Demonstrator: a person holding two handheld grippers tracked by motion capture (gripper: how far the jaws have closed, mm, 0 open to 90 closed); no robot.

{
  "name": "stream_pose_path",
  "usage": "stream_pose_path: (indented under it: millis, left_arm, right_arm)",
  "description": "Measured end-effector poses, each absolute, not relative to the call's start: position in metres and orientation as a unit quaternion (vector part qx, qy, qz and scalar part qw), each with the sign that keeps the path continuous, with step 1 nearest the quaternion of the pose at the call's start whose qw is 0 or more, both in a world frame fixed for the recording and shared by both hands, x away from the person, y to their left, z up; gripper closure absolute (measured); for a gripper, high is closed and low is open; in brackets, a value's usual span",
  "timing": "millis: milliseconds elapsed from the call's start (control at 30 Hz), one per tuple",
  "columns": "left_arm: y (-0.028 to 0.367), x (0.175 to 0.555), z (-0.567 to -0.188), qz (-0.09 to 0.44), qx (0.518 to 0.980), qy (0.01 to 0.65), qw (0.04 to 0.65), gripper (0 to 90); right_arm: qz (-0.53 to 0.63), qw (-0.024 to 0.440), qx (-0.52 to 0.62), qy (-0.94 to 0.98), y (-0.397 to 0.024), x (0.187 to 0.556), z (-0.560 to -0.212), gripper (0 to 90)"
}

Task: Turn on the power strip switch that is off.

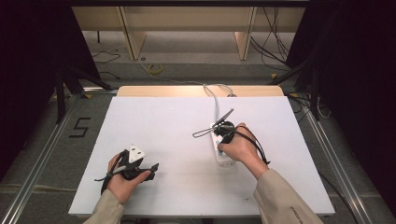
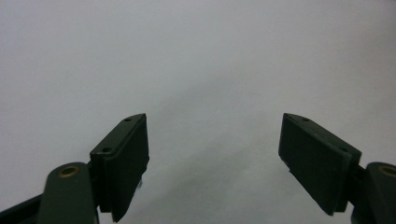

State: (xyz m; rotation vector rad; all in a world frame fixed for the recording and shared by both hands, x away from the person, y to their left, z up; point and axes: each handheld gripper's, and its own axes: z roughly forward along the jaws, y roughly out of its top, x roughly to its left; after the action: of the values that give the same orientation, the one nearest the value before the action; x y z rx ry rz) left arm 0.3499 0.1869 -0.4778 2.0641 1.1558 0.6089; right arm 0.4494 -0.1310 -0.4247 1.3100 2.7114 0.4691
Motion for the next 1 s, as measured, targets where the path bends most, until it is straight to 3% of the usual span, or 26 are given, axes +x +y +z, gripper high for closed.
stream_pose_path:
  millis: [1000]
  left_arm:
    - [0.187,0.349,-0.478,0.233,0.795,0.444,0.340,24.2]
  right_arm:
    - [0.196,0.051,0.424,0.883,-0.165,0.437,-0.412,88.8]
